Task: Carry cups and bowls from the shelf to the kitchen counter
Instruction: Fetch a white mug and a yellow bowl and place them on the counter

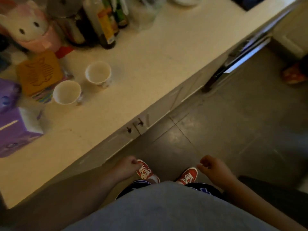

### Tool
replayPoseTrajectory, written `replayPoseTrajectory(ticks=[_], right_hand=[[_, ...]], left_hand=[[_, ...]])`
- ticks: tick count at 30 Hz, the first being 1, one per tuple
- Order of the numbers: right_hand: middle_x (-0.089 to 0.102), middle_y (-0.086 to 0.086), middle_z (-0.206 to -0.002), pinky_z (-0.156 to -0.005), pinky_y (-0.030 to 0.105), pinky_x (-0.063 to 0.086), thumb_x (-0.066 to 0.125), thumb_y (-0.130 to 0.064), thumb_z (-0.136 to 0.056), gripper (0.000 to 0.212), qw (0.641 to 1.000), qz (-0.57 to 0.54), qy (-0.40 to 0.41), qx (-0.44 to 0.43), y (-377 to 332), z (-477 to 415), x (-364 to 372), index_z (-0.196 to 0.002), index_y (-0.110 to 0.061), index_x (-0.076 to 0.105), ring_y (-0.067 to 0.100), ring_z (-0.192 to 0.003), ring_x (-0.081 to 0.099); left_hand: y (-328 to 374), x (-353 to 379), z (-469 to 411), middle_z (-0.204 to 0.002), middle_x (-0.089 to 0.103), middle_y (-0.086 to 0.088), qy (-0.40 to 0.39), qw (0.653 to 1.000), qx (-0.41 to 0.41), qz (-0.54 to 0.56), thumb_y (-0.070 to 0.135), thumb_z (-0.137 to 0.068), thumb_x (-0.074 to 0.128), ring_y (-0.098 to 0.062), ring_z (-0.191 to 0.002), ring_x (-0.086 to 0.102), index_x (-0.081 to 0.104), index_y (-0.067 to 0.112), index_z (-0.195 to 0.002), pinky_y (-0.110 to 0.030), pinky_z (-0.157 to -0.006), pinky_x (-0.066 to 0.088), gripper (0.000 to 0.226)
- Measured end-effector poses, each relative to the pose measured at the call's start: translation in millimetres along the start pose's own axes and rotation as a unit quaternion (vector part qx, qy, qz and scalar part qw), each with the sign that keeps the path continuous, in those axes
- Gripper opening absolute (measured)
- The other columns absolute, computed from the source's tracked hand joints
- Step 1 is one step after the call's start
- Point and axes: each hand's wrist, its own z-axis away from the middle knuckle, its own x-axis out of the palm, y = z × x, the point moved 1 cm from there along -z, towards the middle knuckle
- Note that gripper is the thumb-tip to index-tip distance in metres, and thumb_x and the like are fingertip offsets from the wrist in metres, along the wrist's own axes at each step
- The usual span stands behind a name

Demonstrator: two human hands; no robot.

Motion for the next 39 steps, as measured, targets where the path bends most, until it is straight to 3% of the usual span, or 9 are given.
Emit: replayPoseTrajectory(ticks=[8, 15, 24, 27, 30, 35, 39], right_hand=[[0.061, -0.006, -0.100, -0.072, 0.022, 0.049, 0.064, -0.032, -0.089, 0.024, 0.965, -0.187, 0.066, 0.171, 144, 54, -11, -0.111, -0.023, 0.060, 0.009, -0.090, 0.061], [0.064, -0.003, -0.098, -0.072, 0.025, 0.051, 0.064, -0.031, -0.089, 0.015, 0.926, -0.282, 0.101, 0.230, 256, 86, -33, -0.102, -0.023, 0.061, 0.010, -0.086, 0.062], [0.066, 0.001, -0.092, -0.071, 0.031, 0.053, 0.064, -0.036, -0.088, 0.018, 0.902, -0.353, 0.135, 0.208, 322, 33, -132, -0.096, -0.020, 0.063, 0.016, -0.084, 0.064], [0.067, 0.004, -0.089, -0.077, 0.038, 0.056, 0.065, -0.040, -0.086, 0.021, 0.899, -0.360, 0.152, 0.197, 337, -2, -179, -0.092, -0.019, 0.064, 0.020, -0.084, 0.066], [0.068, 0.003, -0.086, -0.071, 0.035, 0.056, 0.065, -0.042, -0.085, 0.022, 0.892, -0.372, 0.163, 0.198, 352, -39, -224, -0.088, -0.021, 0.064, 0.019, -0.082, 0.067], [0.069, 0.008, -0.083, -0.073, 0.038, 0.057, 0.067, -0.037, -0.085, 0.021, 0.866, -0.400, 0.172, 0.246, 381, -79, -283, -0.083, -0.017, 0.064, 0.022, -0.078, 0.068], [0.071, 0.004, -0.085, -0.069, 0.033, 0.056, 0.068, -0.037, -0.085, 0.017, 0.827, -0.439, 0.186, 0.298, 408, -79, -311, -0.088, -0.020, 0.065, 0.019, -0.078, 0.069]], left_hand=[[136, 68, -22, -0.091, 0.067, 0.002, -0.083, 0.985, 0.066, -0.135, 0.046, -0.089, 0.061, -0.013, -0.084, 0.063, 0.062, 0.026, -0.089, -0.028, -0.065, 0.048, 0.021], [242, 146, -35, -0.100, 0.066, 0.003, -0.110, 0.961, 0.114, -0.228, 0.048, -0.090, 0.058, -0.012, -0.091, 0.063, 0.063, 0.023, -0.103, -0.030, -0.075, 0.052, 0.028], [328, 166, -69, -0.093, 0.068, -0.003, -0.078, 0.957, 0.101, -0.262, 0.041, -0.092, 0.060, -0.016, -0.085, 0.063, 0.065, 0.016, -0.096, -0.034, -0.077, 0.051, 0.026], [362, 159, -96, -0.088, 0.068, -0.005, -0.087, 0.955, 0.086, -0.269, 0.042, -0.092, 0.059, -0.018, -0.081, 0.063, 0.064, 0.017, -0.089, -0.033, -0.071, 0.049, 0.025], [403, 156, -133, -0.087, 0.068, -0.004, -0.098, 0.951, 0.080, -0.281, 0.042, -0.092, 0.058, -0.018, -0.081, 0.064, 0.064, 0.020, -0.088, -0.030, -0.069, 0.050, 0.023], [510, 152, -195, -0.089, 0.069, -0.010, -0.113, 0.939, 0.087, -0.312, 0.040, -0.093, 0.058, -0.021, -0.080, 0.063, 0.066, 0.011, -0.094, -0.032, -0.070, 0.048, 0.029], [616, 161, -225, -0.093, 0.069, -0.017, -0.132, 0.924, 0.122, -0.337, 0.036, -0.094, 0.059, -0.031, -0.089, 0.066, 0.065, 0.005, -0.096, -0.041, -0.083, 0.052, 0.031]])
